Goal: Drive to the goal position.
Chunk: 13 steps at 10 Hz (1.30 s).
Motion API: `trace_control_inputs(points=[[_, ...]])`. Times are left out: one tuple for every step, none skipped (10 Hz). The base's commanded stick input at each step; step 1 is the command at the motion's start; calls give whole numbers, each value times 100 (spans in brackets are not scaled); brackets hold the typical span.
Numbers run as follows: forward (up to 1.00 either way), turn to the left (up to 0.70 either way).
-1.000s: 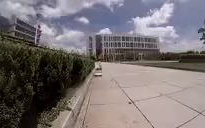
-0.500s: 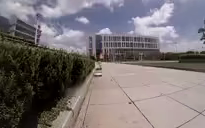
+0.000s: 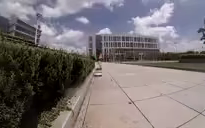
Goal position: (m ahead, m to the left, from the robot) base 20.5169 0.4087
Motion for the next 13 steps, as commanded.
trace_control_inputs(points=[[4,0],[4,0],[4,0],[4,0],[4,0],[4,0],[4,0],[4,0],[4,0],[4,0],[2,0],[1,0],[4,0]])
